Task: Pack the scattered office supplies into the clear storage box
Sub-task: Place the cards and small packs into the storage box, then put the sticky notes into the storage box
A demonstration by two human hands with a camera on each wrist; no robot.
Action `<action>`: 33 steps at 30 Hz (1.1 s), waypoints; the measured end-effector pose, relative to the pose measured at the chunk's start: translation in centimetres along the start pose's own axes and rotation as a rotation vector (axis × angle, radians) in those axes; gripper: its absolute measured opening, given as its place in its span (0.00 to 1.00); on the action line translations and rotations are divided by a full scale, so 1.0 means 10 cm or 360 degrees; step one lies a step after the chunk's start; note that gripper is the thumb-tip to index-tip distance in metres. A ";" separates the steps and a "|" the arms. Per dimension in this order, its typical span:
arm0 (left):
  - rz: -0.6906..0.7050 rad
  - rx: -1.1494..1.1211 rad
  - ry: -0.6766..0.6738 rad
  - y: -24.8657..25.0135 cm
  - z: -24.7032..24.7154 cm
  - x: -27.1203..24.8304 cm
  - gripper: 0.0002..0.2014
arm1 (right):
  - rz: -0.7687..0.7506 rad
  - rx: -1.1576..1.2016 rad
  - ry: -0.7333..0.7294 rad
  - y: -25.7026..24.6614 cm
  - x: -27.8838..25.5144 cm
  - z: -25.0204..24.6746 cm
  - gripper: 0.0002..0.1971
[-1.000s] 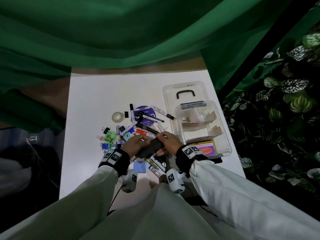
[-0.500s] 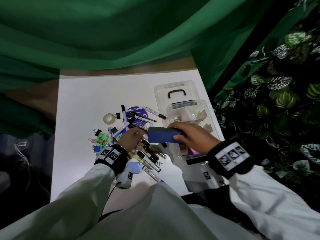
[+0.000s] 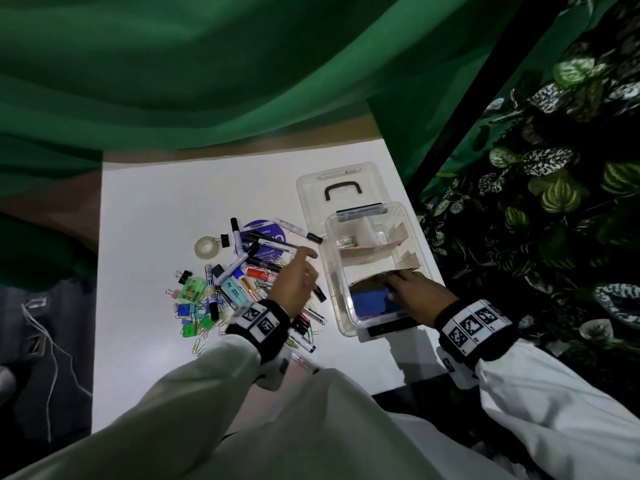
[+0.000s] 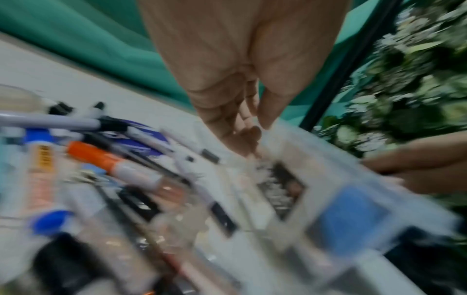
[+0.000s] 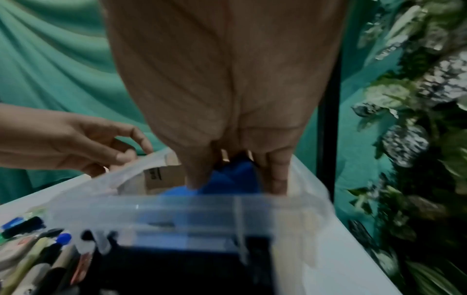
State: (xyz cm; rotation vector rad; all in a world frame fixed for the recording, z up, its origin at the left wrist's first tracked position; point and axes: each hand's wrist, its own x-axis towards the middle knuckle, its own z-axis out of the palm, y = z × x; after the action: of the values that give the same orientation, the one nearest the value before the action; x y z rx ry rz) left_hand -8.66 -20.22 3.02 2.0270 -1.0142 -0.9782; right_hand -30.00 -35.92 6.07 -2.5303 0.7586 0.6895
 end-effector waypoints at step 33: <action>-0.0070 0.1049 -0.0258 -1.32 -0.51 -1.04 0.19 | -0.0453 0.0041 -0.0116 -2.07 0.71 0.90 0.14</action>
State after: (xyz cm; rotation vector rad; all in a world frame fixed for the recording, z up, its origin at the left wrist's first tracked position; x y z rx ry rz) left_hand -4.05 -3.86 -1.63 2.5285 -1.5374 -0.9170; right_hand -15.53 -18.27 -0.16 -2.5056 0.3690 0.6635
